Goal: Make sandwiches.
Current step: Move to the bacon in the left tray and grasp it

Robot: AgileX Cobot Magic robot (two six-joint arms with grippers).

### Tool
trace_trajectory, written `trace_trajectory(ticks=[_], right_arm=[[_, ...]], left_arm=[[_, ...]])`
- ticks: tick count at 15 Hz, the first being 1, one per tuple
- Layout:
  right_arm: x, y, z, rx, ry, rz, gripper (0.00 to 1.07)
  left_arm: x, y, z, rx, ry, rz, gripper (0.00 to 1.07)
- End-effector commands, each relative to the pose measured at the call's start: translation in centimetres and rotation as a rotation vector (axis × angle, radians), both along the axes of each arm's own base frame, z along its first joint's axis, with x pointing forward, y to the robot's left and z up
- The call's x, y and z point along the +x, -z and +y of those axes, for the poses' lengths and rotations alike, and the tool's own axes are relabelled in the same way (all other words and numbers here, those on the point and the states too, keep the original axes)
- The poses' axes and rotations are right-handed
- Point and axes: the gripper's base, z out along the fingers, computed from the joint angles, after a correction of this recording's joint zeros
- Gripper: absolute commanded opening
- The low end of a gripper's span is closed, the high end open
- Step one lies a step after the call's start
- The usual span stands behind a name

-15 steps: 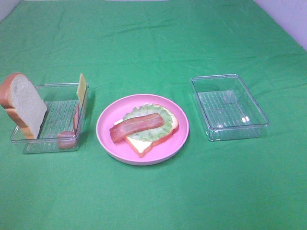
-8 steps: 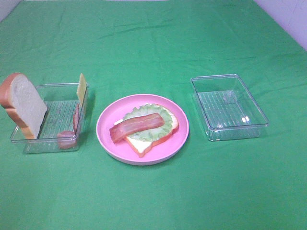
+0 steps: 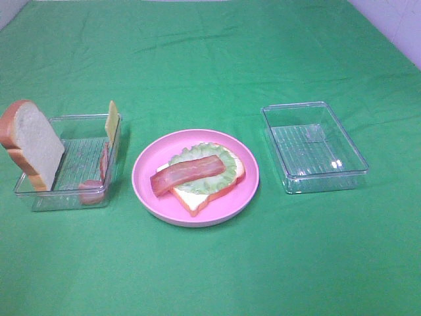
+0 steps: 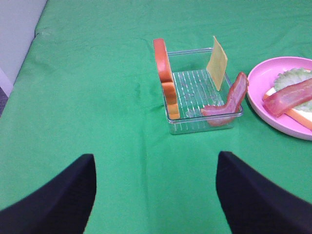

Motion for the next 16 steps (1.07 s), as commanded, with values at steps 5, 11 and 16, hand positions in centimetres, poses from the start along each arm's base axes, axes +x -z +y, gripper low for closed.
trace_trajectory(ticks=[5, 11, 16], right_arm=[[-0.1, 0.0, 0.0, 0.006, -0.004, -0.023, 0.60], [-0.1, 0.0, 0.4, 0.001, 0.272, -0.019, 0.60], [-0.1, 0.0, 0.7, 0.000, 0.482, -0.022, 0.60]], left_arm=[[8.8, -2.6, 0.1, -0.141, 0.023, 0.295, 0.67], [16.4, -2.4, 0.4, -0.204, 0.036, 0.558, 0.67], [23.4, -0.2, -2.7, -0.247, 0.098, 0.749, 0.67]])
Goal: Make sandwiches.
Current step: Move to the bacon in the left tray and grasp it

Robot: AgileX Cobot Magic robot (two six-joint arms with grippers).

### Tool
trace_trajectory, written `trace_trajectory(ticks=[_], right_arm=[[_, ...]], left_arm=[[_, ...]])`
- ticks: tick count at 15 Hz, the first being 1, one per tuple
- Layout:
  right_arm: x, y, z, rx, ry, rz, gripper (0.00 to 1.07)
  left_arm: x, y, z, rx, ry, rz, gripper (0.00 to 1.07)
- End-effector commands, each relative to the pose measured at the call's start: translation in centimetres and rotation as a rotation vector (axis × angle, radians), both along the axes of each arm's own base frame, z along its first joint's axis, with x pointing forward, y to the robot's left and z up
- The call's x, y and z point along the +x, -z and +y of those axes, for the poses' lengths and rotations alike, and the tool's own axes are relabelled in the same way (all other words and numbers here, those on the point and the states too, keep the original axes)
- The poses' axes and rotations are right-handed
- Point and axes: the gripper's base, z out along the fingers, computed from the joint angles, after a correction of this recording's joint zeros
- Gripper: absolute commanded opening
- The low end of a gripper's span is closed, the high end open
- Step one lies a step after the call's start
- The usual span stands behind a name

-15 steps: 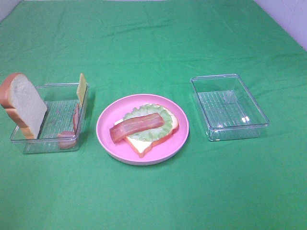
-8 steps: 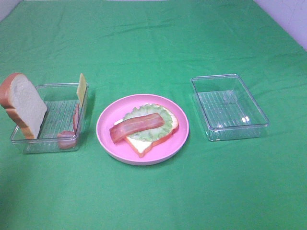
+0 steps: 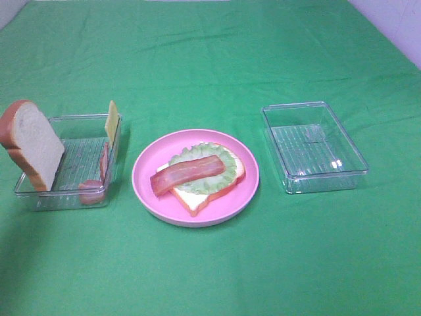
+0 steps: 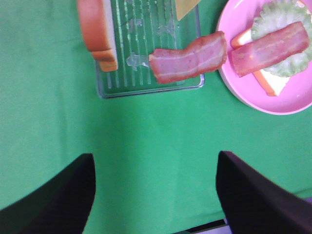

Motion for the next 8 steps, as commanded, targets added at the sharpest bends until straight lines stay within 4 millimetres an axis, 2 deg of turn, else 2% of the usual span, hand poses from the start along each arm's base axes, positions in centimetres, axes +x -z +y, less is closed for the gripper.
trace_trajectory(ticks=[1, 3, 4, 5, 6, 8], right_arm=[[0.0, 0.0, 0.0, -0.005, 0.005, -0.015, 0.60], [0.0, 0.0, 0.0, -0.005, 0.005, -0.015, 0.60], [0.0, 0.0, 0.0, -0.005, 0.005, -0.015, 0.60], [0.0, 0.0, 0.0, -0.005, 0.005, -0.015, 0.60], [0.0, 0.0, 0.0, -0.005, 0.005, -0.015, 0.60], [0.0, 0.0, 0.0, -0.005, 0.005, -0.015, 0.60]], left_arm=[[1.0, 0.1, -1.4, -0.012, 0.006, 0.037, 0.67], [3.8, 1.4, -5.2, 0.043, -0.007, 0.121, 0.67], [4.4, 1.9, -6.4, 0.065, 0.004, 0.142, 0.67], [4.4, 1.9, -6.4, 0.065, 0.004, 0.142, 0.67], [5.5, 3.1, -8.7, 0.105, 0.013, 0.201, 0.67], [6.8, 5.0, -11.3, 0.183, 0.011, 0.277, 0.67]])
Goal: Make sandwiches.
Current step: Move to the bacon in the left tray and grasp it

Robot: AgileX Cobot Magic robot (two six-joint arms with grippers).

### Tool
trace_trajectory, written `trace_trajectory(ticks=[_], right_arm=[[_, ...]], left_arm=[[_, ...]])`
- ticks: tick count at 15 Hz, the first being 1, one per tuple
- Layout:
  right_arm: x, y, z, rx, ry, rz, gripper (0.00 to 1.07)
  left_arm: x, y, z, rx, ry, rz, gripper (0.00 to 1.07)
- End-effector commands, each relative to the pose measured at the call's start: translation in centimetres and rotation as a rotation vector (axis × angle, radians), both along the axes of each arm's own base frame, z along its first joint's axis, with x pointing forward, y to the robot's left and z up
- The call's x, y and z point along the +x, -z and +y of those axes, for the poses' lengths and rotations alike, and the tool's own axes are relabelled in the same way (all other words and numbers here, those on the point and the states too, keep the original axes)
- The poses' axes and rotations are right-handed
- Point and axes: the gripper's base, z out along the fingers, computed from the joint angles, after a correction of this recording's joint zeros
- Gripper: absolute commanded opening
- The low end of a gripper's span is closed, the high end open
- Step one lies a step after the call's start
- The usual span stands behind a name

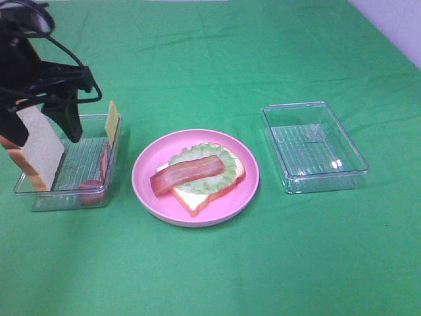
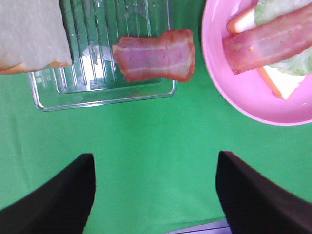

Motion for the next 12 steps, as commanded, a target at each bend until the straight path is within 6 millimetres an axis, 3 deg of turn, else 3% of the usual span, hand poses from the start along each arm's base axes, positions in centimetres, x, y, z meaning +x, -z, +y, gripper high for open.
trace_trajectory(ticks=[1, 2, 6, 12], right_arm=[[-0.1, 0.0, 0.0, -0.006, 0.001, -0.012, 0.60], [-0.1, 0.0, 0.0, -0.006, 0.001, -0.012, 0.60], [-0.1, 0.0, 0.0, -0.006, 0.001, -0.012, 0.60], [-0.1, 0.0, 0.0, -0.006, 0.001, -0.012, 0.60]], left_arm=[[1.1, 1.7, -2.3, 0.064, -0.012, 0.040, 0.67], [1.1, 1.7, -2.3, 0.064, -0.012, 0.040, 0.67], [3.3, 5.3, -3.8, 0.075, -0.003, 0.056, 0.67], [4.5, 7.9, -4.4, 0.059, -0.007, 0.030, 0.67]])
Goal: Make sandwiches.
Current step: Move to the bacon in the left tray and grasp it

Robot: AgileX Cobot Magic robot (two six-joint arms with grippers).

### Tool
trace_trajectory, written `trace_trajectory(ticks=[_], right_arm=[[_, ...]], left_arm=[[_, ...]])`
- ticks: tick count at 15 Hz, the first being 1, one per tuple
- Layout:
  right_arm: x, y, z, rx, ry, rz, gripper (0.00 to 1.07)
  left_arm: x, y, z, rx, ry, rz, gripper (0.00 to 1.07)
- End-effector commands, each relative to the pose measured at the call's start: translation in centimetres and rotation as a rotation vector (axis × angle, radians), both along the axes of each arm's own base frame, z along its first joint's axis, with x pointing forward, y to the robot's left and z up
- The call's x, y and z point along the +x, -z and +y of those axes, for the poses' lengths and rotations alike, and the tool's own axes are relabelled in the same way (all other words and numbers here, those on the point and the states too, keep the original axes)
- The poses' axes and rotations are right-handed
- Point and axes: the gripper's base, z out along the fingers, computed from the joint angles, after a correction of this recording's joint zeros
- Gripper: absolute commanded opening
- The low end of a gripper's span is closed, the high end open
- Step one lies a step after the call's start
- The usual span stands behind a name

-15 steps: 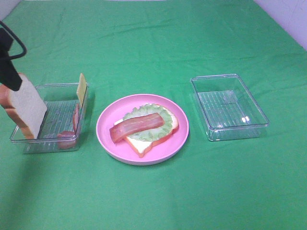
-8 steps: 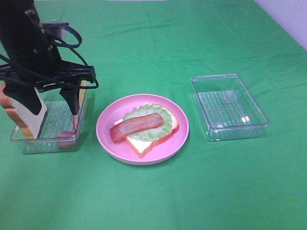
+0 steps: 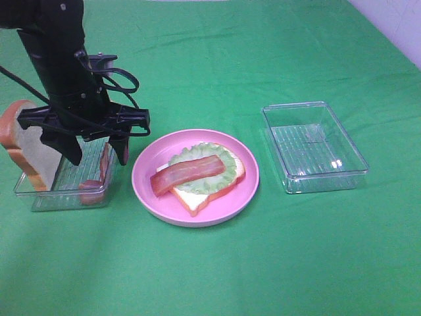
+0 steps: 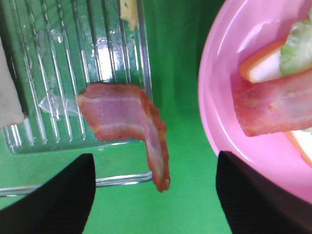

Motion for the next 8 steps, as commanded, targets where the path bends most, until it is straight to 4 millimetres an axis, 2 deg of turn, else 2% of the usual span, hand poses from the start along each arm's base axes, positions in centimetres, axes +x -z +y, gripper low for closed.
trace_trajectory(ticks=[1, 2, 3, 7, 8], right_arm=[[-0.06, -0.01, 0.03, -0.006, 0.001, -0.012, 0.60], [-0.06, -0.01, 0.03, -0.006, 0.001, -0.012, 0.60], [-0.06, -0.01, 0.03, -0.006, 0.001, -0.012, 0.60], [-0.06, -0.01, 0.03, -0.006, 0.001, -0.012, 0.60], [-0.06, -0.01, 0.03, -0.006, 0.001, -0.012, 0.60]], left_arm=[[0.06, 0.30, -0.36, -0.006, -0.005, -0.001, 0.63], [0.07, 0.30, -0.36, -0.005, -0.005, -0.002, 0.57], [0.07, 0.30, -0.36, -0.005, -0.005, -0.002, 0.57], [0.32, 0.26, -0.42, -0.012, -0.002, -0.030, 0.30], [0.32, 0.26, -0.42, -0.012, -0.002, -0.030, 0.30]])
